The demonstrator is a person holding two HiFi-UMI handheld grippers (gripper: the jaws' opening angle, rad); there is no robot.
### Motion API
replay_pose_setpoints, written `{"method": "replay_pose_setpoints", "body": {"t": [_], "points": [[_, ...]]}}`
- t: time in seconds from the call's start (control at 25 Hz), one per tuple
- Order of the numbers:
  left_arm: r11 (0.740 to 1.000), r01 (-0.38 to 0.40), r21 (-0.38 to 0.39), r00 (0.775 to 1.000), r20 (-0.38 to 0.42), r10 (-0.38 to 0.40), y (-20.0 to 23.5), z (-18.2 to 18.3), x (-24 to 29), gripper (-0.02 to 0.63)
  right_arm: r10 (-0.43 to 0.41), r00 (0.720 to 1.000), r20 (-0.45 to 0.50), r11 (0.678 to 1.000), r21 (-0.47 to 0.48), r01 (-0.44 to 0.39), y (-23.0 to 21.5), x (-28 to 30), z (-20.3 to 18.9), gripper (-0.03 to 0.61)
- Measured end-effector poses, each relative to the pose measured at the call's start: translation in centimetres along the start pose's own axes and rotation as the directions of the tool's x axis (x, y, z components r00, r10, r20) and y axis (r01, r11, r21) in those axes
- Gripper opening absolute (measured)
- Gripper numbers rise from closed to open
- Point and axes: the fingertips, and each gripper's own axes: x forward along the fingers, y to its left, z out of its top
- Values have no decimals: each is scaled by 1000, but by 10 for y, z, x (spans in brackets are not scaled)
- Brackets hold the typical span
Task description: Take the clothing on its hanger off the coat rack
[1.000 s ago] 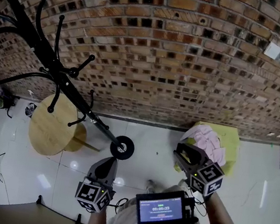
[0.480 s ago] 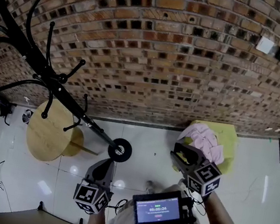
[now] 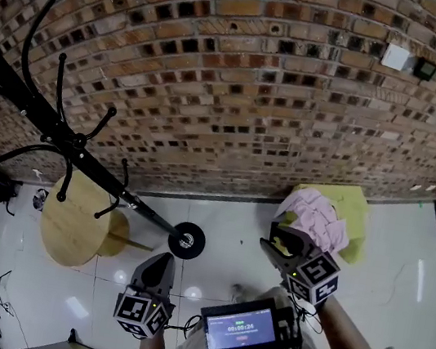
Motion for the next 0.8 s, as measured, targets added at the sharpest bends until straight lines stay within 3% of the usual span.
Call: {"method": "replay_pose_setpoints", "body": {"t": [0.28,0.4,0.8], "points": [[1000,-6,2,1000,-5,6,2,4,6,23,-8,1000,-27,1000,-22,7,-2,-3,-3,140],[1000,-5,13,1000,-4,5,4,6,8,23,-9,1000,27,1000,-17,9,0,-2,11,140],[999,-42,-23,999,-12,42,12,-1,3,23,-3,1000,15,1000,-8,3,5,0,0,140]]}}
